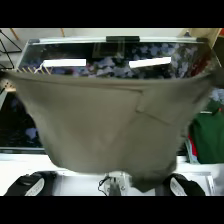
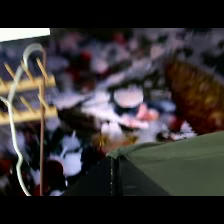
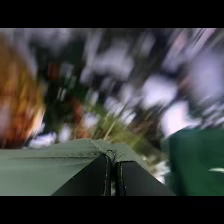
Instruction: Fold the shirts.
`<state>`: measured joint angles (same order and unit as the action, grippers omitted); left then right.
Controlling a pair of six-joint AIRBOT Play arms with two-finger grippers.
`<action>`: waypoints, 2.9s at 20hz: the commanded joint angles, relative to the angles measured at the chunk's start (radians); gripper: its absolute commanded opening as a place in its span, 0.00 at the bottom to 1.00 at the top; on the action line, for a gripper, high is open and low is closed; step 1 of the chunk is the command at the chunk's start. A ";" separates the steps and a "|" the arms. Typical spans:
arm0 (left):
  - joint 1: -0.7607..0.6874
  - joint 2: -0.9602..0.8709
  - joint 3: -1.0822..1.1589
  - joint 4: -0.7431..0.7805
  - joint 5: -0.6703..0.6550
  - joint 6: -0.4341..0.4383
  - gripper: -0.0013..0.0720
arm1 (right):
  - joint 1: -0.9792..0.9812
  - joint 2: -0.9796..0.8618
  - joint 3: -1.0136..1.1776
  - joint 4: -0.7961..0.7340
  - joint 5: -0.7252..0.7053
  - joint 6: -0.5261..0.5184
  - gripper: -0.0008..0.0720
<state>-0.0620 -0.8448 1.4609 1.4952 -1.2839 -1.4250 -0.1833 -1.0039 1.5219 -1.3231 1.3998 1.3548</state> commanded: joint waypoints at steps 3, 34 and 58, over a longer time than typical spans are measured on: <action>0.011 -0.333 -0.125 0.035 0.209 -0.001 0.05 | 0.202 -0.344 -0.125 -0.145 -0.425 0.093 0.10; 0.056 -0.861 -0.010 -0.094 -0.091 0.078 0.05 | 0.185 -0.673 -0.113 -0.237 -0.231 0.180 0.10; 0.370 -0.336 -0.700 -0.336 -0.142 0.148 0.68 | -0.138 -0.242 -0.363 -0.014 0.075 0.072 0.69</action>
<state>0.2520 -1.3144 1.0370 1.2469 -1.5429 -1.3392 -0.2630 -1.3243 1.2415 -1.4570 1.5013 1.4528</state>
